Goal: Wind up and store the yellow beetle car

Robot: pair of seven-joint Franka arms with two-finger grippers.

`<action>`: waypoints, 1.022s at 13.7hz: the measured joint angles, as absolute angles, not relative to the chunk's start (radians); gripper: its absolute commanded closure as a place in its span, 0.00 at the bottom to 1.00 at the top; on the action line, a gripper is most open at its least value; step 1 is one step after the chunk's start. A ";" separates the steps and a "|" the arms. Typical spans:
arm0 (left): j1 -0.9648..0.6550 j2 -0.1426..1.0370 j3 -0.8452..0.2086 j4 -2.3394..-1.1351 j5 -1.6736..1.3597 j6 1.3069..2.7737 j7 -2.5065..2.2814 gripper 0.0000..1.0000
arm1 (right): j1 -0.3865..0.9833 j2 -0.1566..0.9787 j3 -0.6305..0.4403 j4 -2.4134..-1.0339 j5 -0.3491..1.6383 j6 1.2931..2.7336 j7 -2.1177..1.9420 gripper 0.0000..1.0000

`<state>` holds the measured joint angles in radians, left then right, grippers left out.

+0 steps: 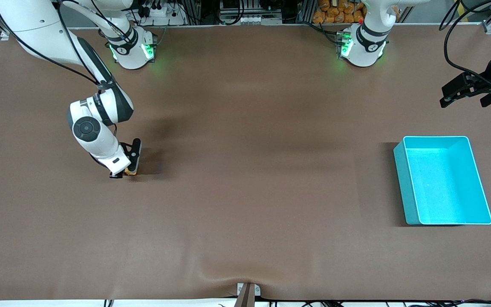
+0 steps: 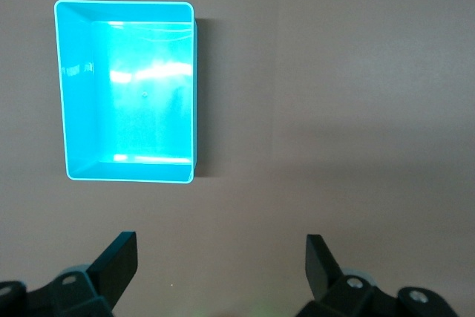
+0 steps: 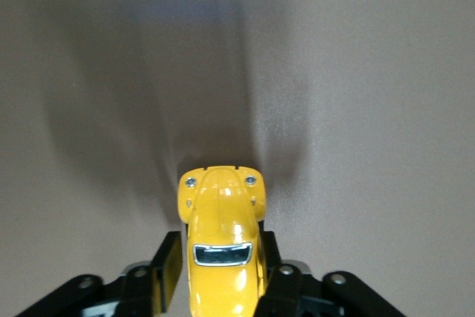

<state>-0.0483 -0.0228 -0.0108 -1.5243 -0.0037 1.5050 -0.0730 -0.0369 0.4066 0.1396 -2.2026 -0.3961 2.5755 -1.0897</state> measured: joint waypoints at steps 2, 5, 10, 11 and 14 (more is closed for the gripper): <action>-0.048 -0.021 -0.011 -1.524 -0.004 1.505 -0.073 0.00 | -0.037 0.406 0.139 -2.201 -0.397 2.575 -1.090 0.87; -0.048 -0.019 -0.011 -1.524 -0.004 1.505 -0.073 0.00 | -0.032 0.406 0.129 -2.201 -0.398 2.574 -1.090 0.87; -0.048 -0.019 -0.011 -1.524 -0.004 1.505 -0.073 0.00 | 0.029 0.406 0.037 -2.198 -0.399 2.568 -1.092 0.86; -0.048 -0.019 -0.011 -1.524 -0.004 1.505 -0.073 0.00 | 0.029 0.407 0.030 -2.197 -0.399 2.567 -1.097 0.85; -0.048 -0.019 -0.011 -1.524 -0.004 1.505 -0.073 0.00 | 0.023 0.407 0.022 -2.197 -0.399 2.567 -1.110 0.85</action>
<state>-0.0478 -0.0194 -0.0106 -1.5243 -0.0037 1.5050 -0.0730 0.0231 0.4073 0.0223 -2.1968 -0.3989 2.5675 -1.1096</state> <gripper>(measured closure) 0.000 0.581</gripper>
